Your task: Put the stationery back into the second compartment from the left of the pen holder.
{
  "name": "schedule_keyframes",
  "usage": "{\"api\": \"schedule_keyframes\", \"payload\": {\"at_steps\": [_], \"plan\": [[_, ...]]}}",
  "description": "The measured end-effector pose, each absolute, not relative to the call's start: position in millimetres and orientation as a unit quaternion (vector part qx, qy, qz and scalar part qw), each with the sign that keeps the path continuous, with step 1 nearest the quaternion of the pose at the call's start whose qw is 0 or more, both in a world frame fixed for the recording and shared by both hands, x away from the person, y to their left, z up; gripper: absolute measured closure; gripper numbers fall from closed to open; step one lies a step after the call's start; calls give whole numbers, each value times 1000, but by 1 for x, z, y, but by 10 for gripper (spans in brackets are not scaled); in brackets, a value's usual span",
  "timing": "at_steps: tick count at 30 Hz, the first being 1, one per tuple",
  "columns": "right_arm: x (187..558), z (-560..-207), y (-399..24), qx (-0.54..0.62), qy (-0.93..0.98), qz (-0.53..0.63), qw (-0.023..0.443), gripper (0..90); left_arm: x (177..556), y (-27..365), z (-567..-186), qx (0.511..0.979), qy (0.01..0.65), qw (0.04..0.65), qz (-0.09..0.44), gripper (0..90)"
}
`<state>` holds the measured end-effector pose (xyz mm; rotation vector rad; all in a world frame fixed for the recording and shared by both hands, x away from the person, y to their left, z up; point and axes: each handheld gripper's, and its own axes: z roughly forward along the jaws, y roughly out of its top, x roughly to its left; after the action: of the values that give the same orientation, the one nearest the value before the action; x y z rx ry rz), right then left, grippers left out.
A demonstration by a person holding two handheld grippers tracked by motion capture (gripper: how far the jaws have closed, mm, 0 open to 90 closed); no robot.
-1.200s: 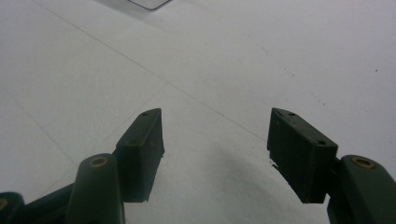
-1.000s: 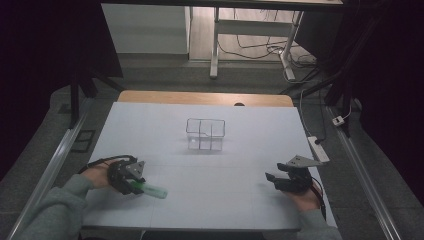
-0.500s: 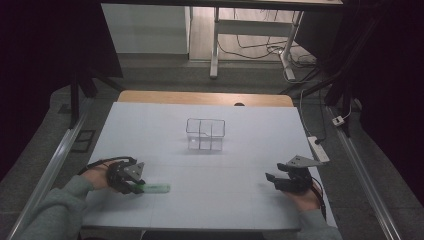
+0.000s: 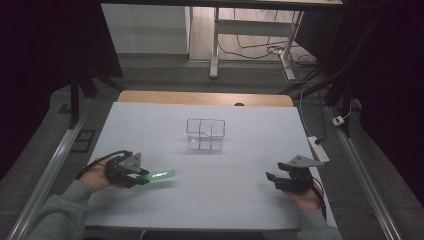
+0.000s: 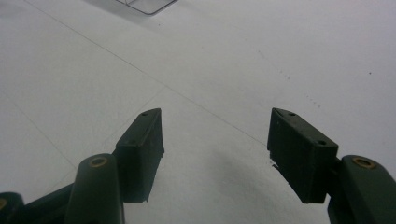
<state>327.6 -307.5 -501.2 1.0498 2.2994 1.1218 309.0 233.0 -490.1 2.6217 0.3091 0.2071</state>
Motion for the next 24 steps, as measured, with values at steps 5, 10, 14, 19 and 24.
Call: {"api": "schedule_keyframes", "payload": {"at_steps": [5,10,14,19,24], "plan": [[328,-501,-307,374,817,399,187,362,304,219,-483,954,125,259,88,666],[328,-501,-307,372,817,400,186,360,305,209,-483,949,140,267,96,666],[328,-501,-307,366,818,403,185,355,308,204,-481,945,151,271,103,666],[327,-500,-306,361,820,404,185,351,310,193,-478,938,163,287,106,666],[325,-499,-301,348,824,405,189,351,310,181,-474,937,156,293,112,666]]}}
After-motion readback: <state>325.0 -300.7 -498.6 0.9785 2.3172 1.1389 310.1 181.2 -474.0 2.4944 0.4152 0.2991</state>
